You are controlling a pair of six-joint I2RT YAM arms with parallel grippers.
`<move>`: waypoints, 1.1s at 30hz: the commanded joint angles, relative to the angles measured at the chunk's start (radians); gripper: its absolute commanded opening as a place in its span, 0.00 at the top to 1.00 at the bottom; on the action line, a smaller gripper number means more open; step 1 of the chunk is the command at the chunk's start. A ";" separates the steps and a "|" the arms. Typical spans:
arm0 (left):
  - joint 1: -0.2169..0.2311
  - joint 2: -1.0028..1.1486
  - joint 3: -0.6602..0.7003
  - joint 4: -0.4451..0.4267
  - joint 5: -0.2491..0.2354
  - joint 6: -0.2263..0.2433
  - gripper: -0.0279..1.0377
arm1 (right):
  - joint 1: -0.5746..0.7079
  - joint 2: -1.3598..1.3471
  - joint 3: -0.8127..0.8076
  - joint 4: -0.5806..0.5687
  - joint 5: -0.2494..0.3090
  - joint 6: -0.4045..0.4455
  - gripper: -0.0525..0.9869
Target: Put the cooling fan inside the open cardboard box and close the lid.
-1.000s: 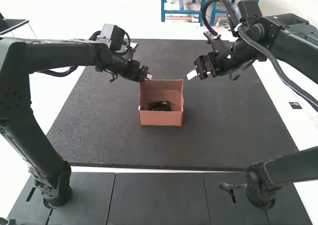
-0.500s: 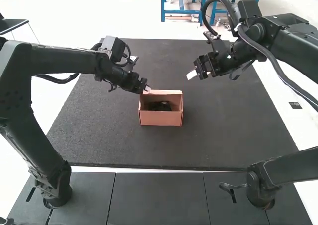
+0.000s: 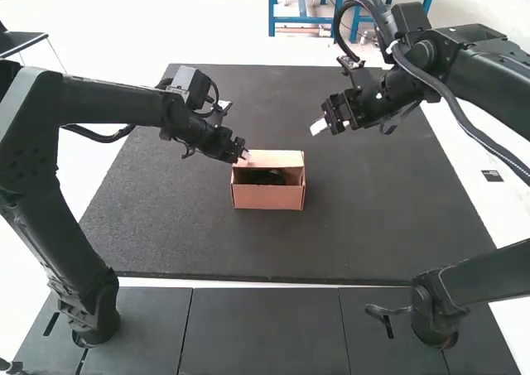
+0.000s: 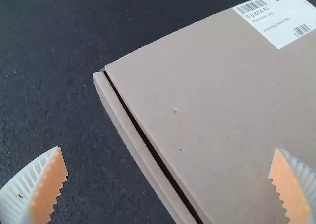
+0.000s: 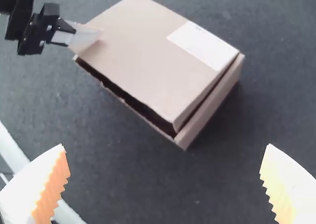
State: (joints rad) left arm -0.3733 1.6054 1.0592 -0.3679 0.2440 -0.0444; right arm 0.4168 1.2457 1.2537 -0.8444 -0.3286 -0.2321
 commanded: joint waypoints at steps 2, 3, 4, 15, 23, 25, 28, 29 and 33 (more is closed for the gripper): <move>-0.007 0.014 -0.013 0.009 0.015 0.017 0.07 | -0.001 0.000 0.016 0.002 0.007 0.004 0.10; -0.009 0.016 -0.018 0.012 0.015 0.015 0.07 | 0.000 0.000 0.015 0.002 0.007 0.004 0.10; -0.010 0.018 -0.021 0.014 0.015 0.017 0.07 | 0.000 0.000 0.015 0.002 0.007 0.004 0.10; -0.041 0.044 -0.071 0.073 0.015 0.012 0.07 | 0.000 0.000 0.016 0.002 0.005 0.004 0.10; -0.049 0.067 -0.113 0.122 0.012 0.012 0.07 | -0.001 0.000 0.013 0.001 0.005 0.000 0.10; -0.049 0.068 -0.114 0.122 0.012 0.011 0.07 | -0.001 0.000 0.013 0.001 0.005 0.000 0.10; -0.047 0.064 -0.105 0.115 0.012 0.009 0.07 | 0.000 0.000 0.012 0.002 0.005 0.000 0.10; -0.044 0.059 -0.099 0.113 0.012 0.008 0.07 | -0.001 0.000 0.012 0.005 0.005 0.000 0.10; -0.038 0.011 -0.059 0.127 0.008 -0.022 0.07 | -0.004 0.000 -0.005 0.053 0.007 0.013 0.10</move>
State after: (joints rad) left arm -0.4076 1.6562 0.9649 -0.2489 0.2539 -0.0483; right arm 0.4164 1.2472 1.2533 -0.8181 -0.3283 -0.2317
